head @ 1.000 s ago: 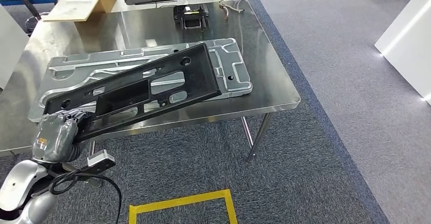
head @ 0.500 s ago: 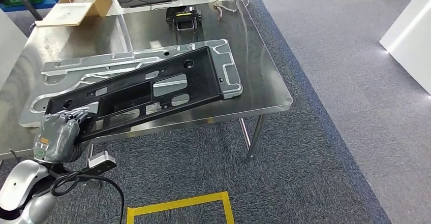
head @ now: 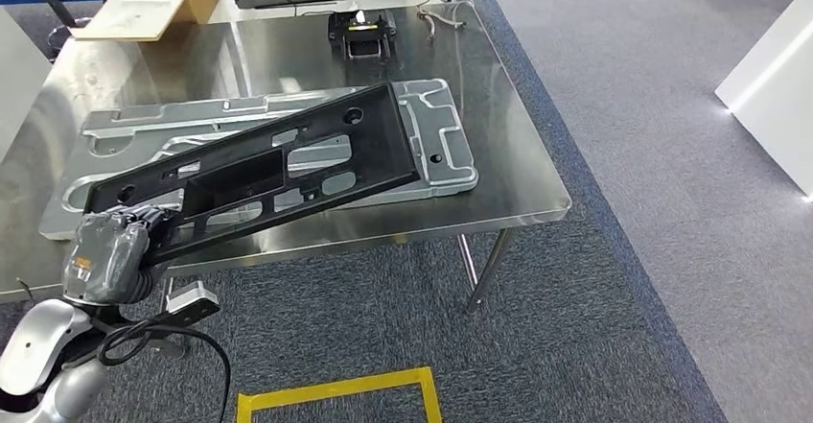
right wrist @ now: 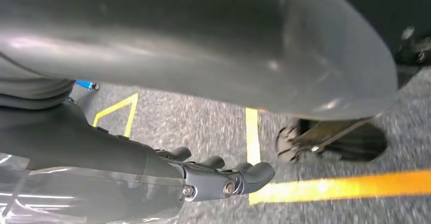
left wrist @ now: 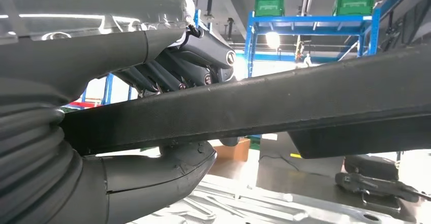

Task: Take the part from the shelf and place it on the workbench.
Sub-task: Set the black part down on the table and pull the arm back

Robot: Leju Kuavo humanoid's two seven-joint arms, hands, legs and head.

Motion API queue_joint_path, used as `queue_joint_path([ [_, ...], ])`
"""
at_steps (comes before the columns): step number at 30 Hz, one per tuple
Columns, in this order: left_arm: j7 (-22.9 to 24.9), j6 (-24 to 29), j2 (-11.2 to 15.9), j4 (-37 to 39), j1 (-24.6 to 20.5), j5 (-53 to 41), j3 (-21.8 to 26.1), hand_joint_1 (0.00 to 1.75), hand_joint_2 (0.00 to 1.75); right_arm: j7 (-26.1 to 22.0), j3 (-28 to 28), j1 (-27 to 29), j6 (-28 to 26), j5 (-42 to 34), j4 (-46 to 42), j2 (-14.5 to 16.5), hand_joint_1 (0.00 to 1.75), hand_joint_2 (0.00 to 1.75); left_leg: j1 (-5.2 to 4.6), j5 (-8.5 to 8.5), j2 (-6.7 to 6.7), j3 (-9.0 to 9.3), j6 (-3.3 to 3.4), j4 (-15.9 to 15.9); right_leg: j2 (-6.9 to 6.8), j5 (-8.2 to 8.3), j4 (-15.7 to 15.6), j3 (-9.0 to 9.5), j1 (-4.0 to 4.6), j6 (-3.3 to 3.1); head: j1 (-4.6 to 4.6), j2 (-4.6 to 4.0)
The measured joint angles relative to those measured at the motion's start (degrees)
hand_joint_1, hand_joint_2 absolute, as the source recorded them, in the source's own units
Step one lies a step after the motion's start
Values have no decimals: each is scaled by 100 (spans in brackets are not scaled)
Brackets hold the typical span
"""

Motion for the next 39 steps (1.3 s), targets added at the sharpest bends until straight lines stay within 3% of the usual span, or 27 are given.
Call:
queue_joint_path([
  [2,-1,-2,-1,5,2,-1,-4,175,175,0,0,9,-1,3,0,-5,0,0,0,-69,-14,83,-29,10,3,485,-708,271,-11,-27,-1,0],
  [4,-1,-3,0,9,-8,-1,-5,175,175,0,0,9,-1,6,0,-11,0,0,-18,-137,-20,133,-88,25,9,708,-1308,538,8,-76,-1,0],
  [9,-1,-6,6,15,-25,-3,-5,175,175,2,2,-3,1,15,0,-5,0,0,-10,-273,-6,147,-251,125,11,644,-1501,687,8,-227,-1,0],
  [11,-2,-6,10,17,-30,-2,-5,175,175,4,2,5,1,17,0,-2,0,0,4,-517,7,-135,-302,692,4,603,-1537,770,-9,-287,-1,0],
  [13,-1,-7,10,25,-23,-1,-5,175,175,4,2,8,-1,17,0,-3,0,0,12,-753,7,-587,-336,1451,2,537,-1534,837,-5,-309,-1,0],
  [14,-1,-8,10,33,-16,-1,-5,175,175,4,2,9,-1,17,0,-3,0,0,16,-743,7,-738,-345,1651,4,498,-1531,880,-3,-307,-1,0],
  [15,-1,-9,10,40,-14,-2,-7,175,175,4,2,10,-1,17,0,-3,0,0,19,-608,8,-783,-347,1620,6,456,-1527,931,-3,-298,-1,0],
  [17,-1,-10,10,49,-17,-2,-9,175,175,5,2,18,-1,17,0,-1,0,0,24,-103,20,-587,-329,981,8,357,-1522,1057,-7,-264,-1,0],
  [19,-1,-10,11,52,-27,-1,-9,175,175,8,1,21,-3,16,0,1,0,0,-3,167,39,-318,-278,339,7,267,-1514,1141,7,-201,-1,0],
  [20,-1,-9,12,54,-27,-1,-9,175,175,8,1,20,-5,14,0,1,0,0,-18,167,44,-251,-243,185,6,241,-1516,1160,14,-169,-2,0],
  [24,0,-16,16,54,-9,-2,-10,175,175,9,-2,5,-7,2,-1,-1,0,0,-10,57,16,-121,-71,70,-4,203,-1357,1145,22,-62,1,0],
  [26,1,-21,16,52,-15,2,-9,175,175,9,-3,-1,-7,0,-2,-1,0,0,-2,14,11,-31,1,38,-2,29,-824,850,8,-24,0,0],
  [28,2,-30,15,52,-16,3,-11,175,175,9,-4,1,-5,0,-2,0,0,0,-19,-50,9,35,44,35,0,-218,-118,341,4,1,-1,0],
  [29,2,-34,14,52,-8,2,-12,175,175,9,-4,6,-3,0,-1,1,0,0,-31,-89,4,77,53,35,0,-262,83,138,4,-2,0,0],
  [30,2,-39,14,53,-1,0,-13,175,175,9,-4,13,-2,0,-1,1,0,0,-42,-132,-3,130,55,35,0,-200,96,27,7,-16,0,0],
  [31,2,-44,14,53,4,-1,-14,175,175,9,-5,23,-2,0,0,0,0,0,-53,-179,-11,195,52,35,1,-20,-88,20,17,-43,0,0],
  [33,2,-49,14,52,5,1,-14,175,175,9,-8,40,-5,-1,-1,-10,0,0,-76,-283,-19,330,34,33,7,539,-806,196,61,-138,0,0],
  [34,2,-53,14,53,3,2,-16,175,175,8,-10,43,-6,-2,-2,-18,0,0,-83,-329,-25,378,13,26,13,703,-1112,283,89,-184,0,0],
  [35,4,-60,14,54,0,3,-18,175,175,8,-12,41,-6,-2,-2,-27,0,0,-87,-370,-29,403,-17,8,21,809,-1310,341,112,-228,-1,0],
  [39,9,-74,19,54,4,0,-24,175,175,7,-13,41,-4,-2,-2,-28,0,0,-80,-394,-21,510,-148,132,35,806,-1530,562,103,-336,-1,0],
])
